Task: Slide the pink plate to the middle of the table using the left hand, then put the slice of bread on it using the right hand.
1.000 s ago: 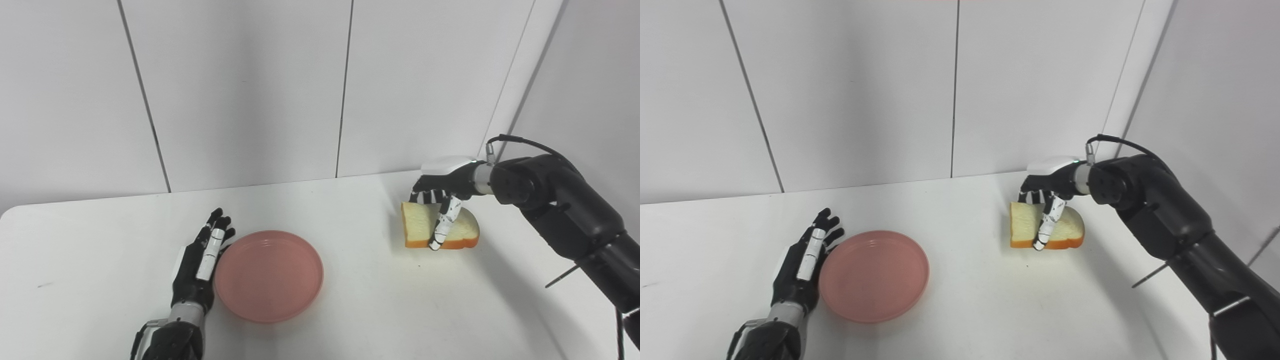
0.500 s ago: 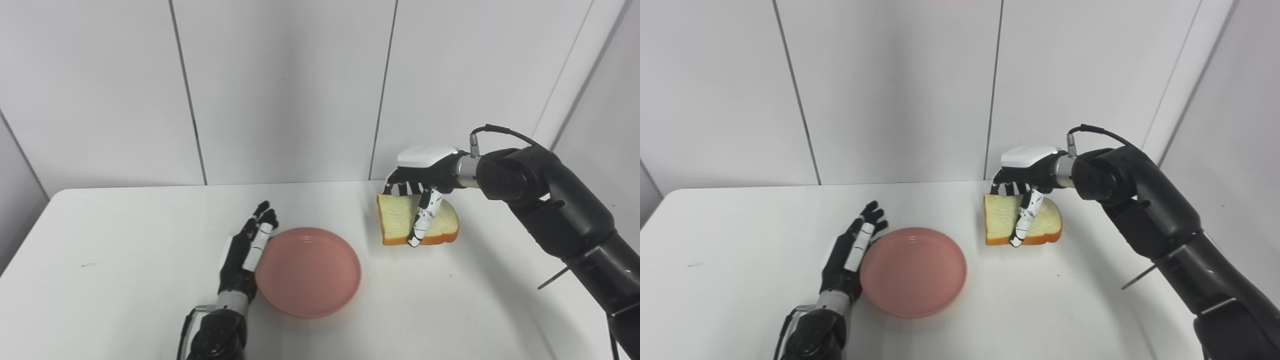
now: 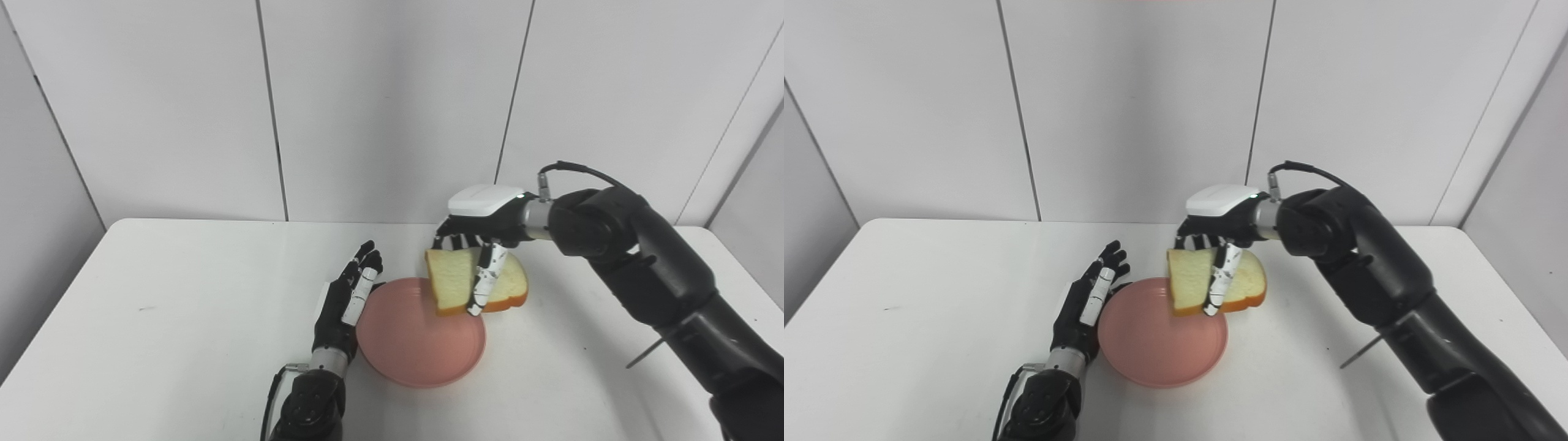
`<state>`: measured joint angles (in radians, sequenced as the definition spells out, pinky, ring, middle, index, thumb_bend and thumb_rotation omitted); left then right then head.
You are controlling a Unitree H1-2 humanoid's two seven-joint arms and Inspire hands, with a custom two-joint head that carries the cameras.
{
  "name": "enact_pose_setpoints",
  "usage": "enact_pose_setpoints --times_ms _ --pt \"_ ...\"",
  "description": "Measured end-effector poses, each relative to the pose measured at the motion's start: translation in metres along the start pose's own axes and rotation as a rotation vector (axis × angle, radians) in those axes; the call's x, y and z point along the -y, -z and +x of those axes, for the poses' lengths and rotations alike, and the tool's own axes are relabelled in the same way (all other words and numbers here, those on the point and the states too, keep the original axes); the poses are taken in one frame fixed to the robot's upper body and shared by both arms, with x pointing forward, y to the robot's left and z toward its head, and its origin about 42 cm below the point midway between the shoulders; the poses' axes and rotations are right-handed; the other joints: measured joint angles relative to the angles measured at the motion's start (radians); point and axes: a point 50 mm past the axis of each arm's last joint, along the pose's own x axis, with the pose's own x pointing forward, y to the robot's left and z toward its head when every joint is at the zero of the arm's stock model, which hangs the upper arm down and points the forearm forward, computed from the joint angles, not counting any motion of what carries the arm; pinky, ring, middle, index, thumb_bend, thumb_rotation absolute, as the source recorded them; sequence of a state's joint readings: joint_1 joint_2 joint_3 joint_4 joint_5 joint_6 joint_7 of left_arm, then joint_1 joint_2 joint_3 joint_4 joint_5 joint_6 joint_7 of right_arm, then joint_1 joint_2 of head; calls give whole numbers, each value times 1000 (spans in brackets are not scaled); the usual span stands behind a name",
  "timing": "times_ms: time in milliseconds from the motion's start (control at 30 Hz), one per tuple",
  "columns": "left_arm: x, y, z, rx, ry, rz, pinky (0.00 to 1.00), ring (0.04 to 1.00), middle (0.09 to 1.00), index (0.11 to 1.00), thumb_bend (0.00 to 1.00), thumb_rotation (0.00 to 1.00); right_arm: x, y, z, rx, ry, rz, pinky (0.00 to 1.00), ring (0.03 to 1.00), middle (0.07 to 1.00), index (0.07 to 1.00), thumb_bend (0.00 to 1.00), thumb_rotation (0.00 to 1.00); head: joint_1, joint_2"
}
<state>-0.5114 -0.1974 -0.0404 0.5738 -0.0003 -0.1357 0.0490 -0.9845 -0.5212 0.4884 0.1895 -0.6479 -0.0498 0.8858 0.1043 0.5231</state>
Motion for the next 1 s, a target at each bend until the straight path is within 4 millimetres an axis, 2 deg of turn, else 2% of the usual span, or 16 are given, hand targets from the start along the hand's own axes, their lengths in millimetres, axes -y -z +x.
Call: enact_pose_setpoints --times_ms 133,200,400,567,767,1000 --pt "0 0 0 4 -6 1 741 896 893 902 980 973 -6 -9 18 12 -12 14 355 421 506 677 709 304 12 0" --pt "0 0 0 5 -14 -1 725 878 883 885 987 994 -8 -11 25 18 -5 30 371 437 521 675 703 298 18 -2" --pt "2 -1 0 8 -31 -20 690 851 877 866 1000 1000 -16 -17 42 58 7 45 371 432 509 658 698 286 26 0" --pt "-1 -3 -1 16 -45 -29 676 826 869 857 1000 1000 -24 -16 48 50 1 47 370 436 525 667 709 297 23 6" --pt "-7 -4 -2 23 -68 -39 678 817 859 853 1000 1000 -47 -20 55 50 -39 66 371 447 544 671 713 288 22 8" --pt "-9 -7 -3 14 -74 -41 677 821 863 852 1000 1000 -57 -28 64 54 -42 73 435 507 590 666 717 278 8 18"
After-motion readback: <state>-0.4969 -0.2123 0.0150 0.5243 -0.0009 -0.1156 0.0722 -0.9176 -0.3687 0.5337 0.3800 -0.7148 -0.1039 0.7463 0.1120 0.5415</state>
